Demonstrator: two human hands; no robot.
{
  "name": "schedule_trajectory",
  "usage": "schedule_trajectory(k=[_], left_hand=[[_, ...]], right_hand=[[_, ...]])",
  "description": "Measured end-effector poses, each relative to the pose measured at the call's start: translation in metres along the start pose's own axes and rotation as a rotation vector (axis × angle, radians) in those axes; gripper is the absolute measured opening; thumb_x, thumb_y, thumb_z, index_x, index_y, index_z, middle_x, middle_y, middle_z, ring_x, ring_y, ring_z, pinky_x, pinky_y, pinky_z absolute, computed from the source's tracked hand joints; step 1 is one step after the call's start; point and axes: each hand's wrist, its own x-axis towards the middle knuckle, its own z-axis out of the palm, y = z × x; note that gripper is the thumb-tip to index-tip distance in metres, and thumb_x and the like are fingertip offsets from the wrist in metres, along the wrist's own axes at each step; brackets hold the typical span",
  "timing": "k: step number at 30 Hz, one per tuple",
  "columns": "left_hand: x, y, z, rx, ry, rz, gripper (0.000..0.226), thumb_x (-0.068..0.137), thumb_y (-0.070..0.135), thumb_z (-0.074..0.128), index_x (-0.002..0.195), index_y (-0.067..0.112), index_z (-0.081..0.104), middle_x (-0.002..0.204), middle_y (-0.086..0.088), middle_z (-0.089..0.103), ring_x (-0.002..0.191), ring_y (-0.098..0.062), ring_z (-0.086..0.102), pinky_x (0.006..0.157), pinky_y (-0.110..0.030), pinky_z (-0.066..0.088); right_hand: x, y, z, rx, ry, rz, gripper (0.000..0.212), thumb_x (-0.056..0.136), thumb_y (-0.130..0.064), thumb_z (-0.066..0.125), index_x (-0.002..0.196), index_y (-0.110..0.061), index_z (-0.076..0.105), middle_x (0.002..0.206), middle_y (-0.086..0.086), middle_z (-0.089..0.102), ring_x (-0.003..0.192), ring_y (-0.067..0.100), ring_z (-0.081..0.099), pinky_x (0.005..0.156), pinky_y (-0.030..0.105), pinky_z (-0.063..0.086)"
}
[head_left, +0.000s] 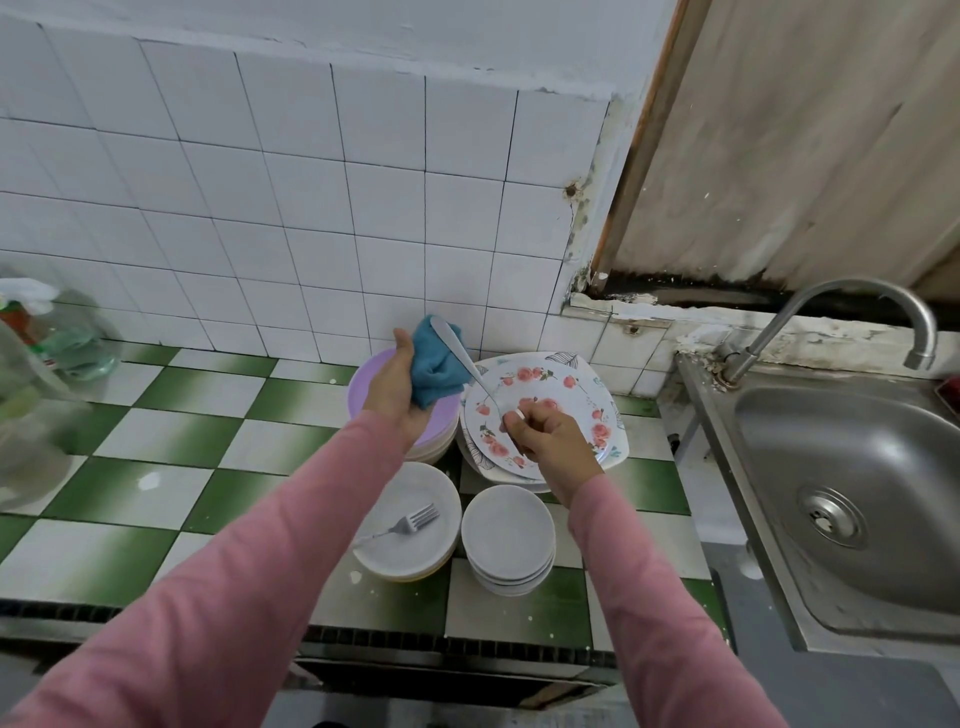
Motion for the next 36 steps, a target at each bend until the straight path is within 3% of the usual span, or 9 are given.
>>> schedule_trajectory(k=[4,9,13,19,25,29,31,33,36], left_hand=[[-0.011,-0.019,0.009,0.140,0.014,-0.053,0.046,0.099,0.044,0.048,0.121,0.004,0.057,0.111,-0.011,0.067,0.089,-0.016,0.066,0.055,-0.022,0.056],[-0.003,-0.008,0.001,0.083,0.003,-0.029,0.057,0.097,0.050,0.047,0.128,0.004,0.056,0.124,-0.013,0.065,0.102,-0.019,0.067,0.069,-0.026,0.056],[-0.003,0.007,0.001,0.032,-0.019,0.030,0.050,0.098,0.051,0.043,0.108,0.007,0.065,0.101,-0.007,0.073,0.083,-0.012,0.072,0.062,-0.022,0.057],[-0.005,-0.014,-0.001,0.197,-0.030,0.017,0.049,0.101,0.043,0.044,0.124,0.003,0.058,0.115,-0.011,0.067,0.099,-0.018,0.066,0.061,-0.022,0.056],[0.007,-0.004,-0.011,0.032,0.065,0.061,0.050,0.096,0.049,0.052,0.118,0.005,0.063,0.121,-0.013,0.068,0.112,-0.025,0.065,0.096,-0.035,0.053],[0.008,0.008,-0.012,-0.010,0.152,0.151,0.047,0.096,0.045,0.054,0.117,0.004,0.063,0.108,-0.009,0.071,0.091,-0.017,0.069,0.070,-0.024,0.058],[0.008,0.013,-0.012,-0.024,0.190,0.189,0.039,0.097,0.043,0.054,0.110,0.007,0.063,0.098,-0.004,0.070,0.083,-0.013,0.067,0.064,-0.021,0.055],[0.008,0.016,-0.013,-0.004,0.222,0.225,0.037,0.098,0.042,0.054,0.109,0.008,0.064,0.095,-0.002,0.068,0.083,-0.013,0.065,0.064,-0.020,0.054],[0.008,0.010,-0.013,0.046,0.274,0.269,0.032,0.096,0.041,0.059,0.103,0.011,0.067,0.098,-0.002,0.069,0.092,-0.019,0.066,0.081,-0.030,0.057]], right_hand=[[0.002,-0.009,0.005,0.005,-0.032,-0.009,0.020,0.100,-0.016,0.058,0.086,-0.004,0.067,0.061,-0.009,0.055,0.056,0.003,0.045,0.058,0.015,0.040],[-0.001,-0.005,-0.003,-0.012,-0.043,0.000,0.021,0.099,-0.015,0.060,0.080,-0.014,0.067,0.058,-0.012,0.053,0.057,0.005,0.043,0.061,0.017,0.038],[-0.005,0.002,-0.004,0.031,-0.059,0.034,0.023,0.100,-0.013,0.058,0.079,-0.011,0.067,0.056,-0.010,0.052,0.057,0.009,0.040,0.057,0.017,0.036],[-0.002,-0.011,0.004,0.021,-0.058,0.035,0.021,0.100,-0.017,0.058,0.082,-0.009,0.067,0.056,-0.011,0.055,0.049,0.000,0.044,0.054,0.015,0.038],[-0.005,0.000,0.004,0.024,-0.056,0.032,0.018,0.099,-0.015,0.060,0.086,-0.007,0.069,0.059,-0.008,0.054,0.050,0.000,0.042,0.055,0.012,0.038],[-0.005,0.005,0.005,0.028,-0.072,0.040,0.016,0.099,-0.013,0.060,0.090,-0.003,0.068,0.066,-0.001,0.053,0.053,0.001,0.042,0.055,0.012,0.037],[-0.005,0.006,0.004,0.057,-0.074,0.051,0.016,0.099,-0.015,0.060,0.093,-0.004,0.070,0.071,0.004,0.054,0.060,0.006,0.042,0.057,0.015,0.036],[-0.005,0.008,0.005,0.142,-0.050,0.064,0.014,0.099,-0.016,0.060,0.093,-0.008,0.071,0.070,0.000,0.055,0.063,0.010,0.039,0.058,0.019,0.033],[-0.003,0.008,0.009,0.220,0.035,0.093,0.013,0.100,-0.017,0.059,0.097,-0.015,0.071,0.067,-0.006,0.052,0.064,0.011,0.037,0.058,0.021,0.032]])
